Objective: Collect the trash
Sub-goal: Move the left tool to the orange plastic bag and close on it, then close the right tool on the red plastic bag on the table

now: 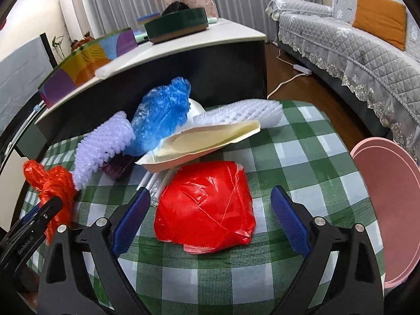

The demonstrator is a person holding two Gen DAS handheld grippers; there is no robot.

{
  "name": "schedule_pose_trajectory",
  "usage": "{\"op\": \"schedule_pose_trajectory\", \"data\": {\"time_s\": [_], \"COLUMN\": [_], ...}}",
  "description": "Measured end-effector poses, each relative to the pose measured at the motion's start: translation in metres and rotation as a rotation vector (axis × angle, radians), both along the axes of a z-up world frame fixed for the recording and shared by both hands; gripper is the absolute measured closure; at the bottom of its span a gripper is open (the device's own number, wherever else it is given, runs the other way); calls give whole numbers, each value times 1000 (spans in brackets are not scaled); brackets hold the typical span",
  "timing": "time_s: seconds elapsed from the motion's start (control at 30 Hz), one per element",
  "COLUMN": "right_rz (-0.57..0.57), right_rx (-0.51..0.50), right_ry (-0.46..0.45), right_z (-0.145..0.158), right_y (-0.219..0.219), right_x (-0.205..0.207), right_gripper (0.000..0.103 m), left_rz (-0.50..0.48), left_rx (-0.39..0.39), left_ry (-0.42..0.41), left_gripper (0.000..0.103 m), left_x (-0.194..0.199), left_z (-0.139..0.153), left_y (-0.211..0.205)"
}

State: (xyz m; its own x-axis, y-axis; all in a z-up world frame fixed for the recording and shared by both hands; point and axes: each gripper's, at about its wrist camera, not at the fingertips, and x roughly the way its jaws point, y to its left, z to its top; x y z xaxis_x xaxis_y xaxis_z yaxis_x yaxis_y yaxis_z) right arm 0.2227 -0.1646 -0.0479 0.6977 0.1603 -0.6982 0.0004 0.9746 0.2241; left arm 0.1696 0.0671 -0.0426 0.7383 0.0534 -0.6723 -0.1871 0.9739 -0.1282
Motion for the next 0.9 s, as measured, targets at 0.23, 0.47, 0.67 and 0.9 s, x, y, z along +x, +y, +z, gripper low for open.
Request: {"op": "schedule_pose_trajectory", "data": {"time_s": [0.23, 0.47, 0.67, 0.9], "right_rz": [-3, 15, 12, 12], "right_rx": [-19, -20, -17, -33], "right_ry": [23, -4, -49, -95], "right_z": [-5, 4, 21, 42], "right_y": [2, -1, -9, -18], "right_x": [1, -8, -22, -46], "right_gripper": [18, 31, 32, 32], "left_rz": [-24, -51, -78, -127], "left_rx": [-7, -4, 3, 18], "left_ry": [27, 14, -13, -47], "left_gripper": [62, 72, 72, 72], "left_x": [3, 0, -10, -22], "left_z": [-4, 4, 17, 34], "left_y": [-4, -11, -20, -39]}}
